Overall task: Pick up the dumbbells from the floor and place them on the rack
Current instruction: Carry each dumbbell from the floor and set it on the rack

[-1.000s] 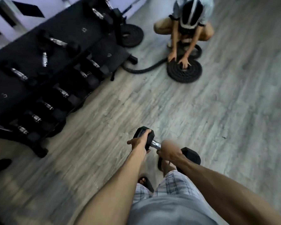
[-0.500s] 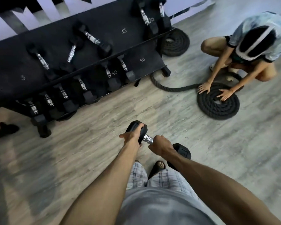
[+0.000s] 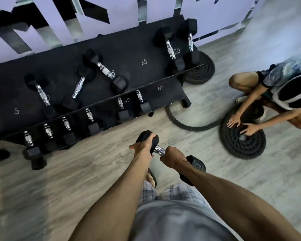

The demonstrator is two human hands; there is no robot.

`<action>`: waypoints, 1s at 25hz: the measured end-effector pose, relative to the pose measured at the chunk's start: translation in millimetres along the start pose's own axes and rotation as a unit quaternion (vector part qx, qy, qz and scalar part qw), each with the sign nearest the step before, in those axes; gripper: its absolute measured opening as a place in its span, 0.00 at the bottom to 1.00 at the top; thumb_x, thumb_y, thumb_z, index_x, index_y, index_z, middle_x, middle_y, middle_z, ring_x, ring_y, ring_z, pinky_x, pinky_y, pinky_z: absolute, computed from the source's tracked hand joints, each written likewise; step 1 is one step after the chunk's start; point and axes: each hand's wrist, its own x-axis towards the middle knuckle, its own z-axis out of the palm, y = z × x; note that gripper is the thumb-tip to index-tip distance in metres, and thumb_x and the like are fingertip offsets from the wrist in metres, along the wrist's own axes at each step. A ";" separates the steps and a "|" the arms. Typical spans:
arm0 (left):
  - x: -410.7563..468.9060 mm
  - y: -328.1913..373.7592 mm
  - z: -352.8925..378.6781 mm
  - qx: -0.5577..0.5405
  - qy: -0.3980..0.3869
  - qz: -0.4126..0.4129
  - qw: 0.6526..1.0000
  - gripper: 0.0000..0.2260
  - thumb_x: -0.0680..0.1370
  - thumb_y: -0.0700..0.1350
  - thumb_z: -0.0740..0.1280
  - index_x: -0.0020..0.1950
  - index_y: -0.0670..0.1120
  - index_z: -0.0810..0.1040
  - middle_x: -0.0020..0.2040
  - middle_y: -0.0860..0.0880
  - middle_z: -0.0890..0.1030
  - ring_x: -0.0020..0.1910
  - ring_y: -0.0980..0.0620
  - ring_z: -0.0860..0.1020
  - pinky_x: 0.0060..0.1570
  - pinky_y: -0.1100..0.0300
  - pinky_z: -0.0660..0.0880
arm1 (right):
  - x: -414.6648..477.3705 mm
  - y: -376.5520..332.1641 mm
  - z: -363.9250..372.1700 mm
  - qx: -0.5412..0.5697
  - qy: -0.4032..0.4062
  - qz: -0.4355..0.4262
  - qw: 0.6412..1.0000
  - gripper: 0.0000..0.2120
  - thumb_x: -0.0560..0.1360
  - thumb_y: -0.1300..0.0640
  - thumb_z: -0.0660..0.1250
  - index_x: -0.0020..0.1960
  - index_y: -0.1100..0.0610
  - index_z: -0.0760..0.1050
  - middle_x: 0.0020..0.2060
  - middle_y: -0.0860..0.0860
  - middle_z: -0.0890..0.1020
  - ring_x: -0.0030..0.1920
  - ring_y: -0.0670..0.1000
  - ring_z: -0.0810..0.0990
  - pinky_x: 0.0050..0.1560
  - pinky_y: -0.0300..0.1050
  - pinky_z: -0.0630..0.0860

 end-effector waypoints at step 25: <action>131.7 474.2 196.2 -0.027 0.072 0.044 0.996 0.46 0.61 0.55 0.80 0.70 0.47 0.57 0.67 0.40 0.69 0.49 0.44 0.69 0.54 0.45 0.80 | 429.0 -201.8 -285.8 0.026 -0.019 -0.046 0.998 0.16 0.72 0.51 0.69 0.54 0.60 0.79 0.48 0.56 0.83 0.49 0.59 0.83 0.42 0.44 0.74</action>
